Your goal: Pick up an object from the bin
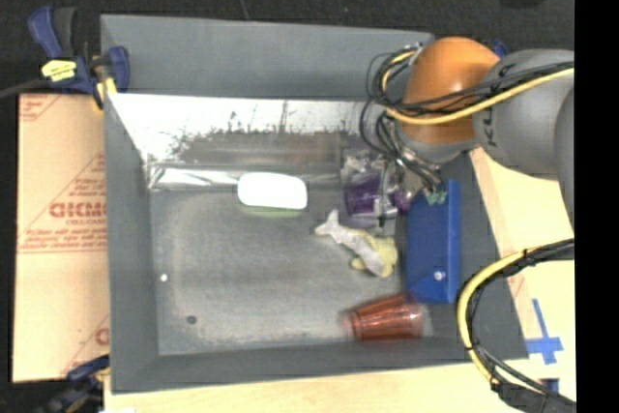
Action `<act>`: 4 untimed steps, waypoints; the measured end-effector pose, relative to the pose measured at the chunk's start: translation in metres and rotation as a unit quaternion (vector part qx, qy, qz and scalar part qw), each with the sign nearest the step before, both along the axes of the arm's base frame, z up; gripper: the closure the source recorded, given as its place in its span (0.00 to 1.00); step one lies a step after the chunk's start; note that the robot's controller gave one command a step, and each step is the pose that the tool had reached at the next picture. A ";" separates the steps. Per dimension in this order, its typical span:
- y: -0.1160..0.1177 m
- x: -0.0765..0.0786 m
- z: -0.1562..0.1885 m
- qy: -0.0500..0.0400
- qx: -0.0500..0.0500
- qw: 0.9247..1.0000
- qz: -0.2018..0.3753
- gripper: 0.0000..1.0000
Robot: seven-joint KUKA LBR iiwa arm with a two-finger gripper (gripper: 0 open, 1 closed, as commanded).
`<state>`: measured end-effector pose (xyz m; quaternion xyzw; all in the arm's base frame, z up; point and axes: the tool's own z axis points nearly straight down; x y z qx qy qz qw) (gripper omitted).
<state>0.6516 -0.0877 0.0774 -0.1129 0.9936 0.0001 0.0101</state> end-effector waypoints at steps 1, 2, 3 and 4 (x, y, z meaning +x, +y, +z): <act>-0.022 0.005 -0.006 -0.008 -0.005 0.997 0.081 1.00; -0.022 0.005 -0.006 -0.008 -0.004 0.997 0.081 1.00; -0.010 -0.002 0.053 -0.004 -0.005 0.995 0.100 1.00; 0.013 -0.024 0.050 -0.010 -0.010 0.971 0.239 1.00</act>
Offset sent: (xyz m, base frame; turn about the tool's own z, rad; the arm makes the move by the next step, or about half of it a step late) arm 0.0000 0.0000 0.0000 0.0000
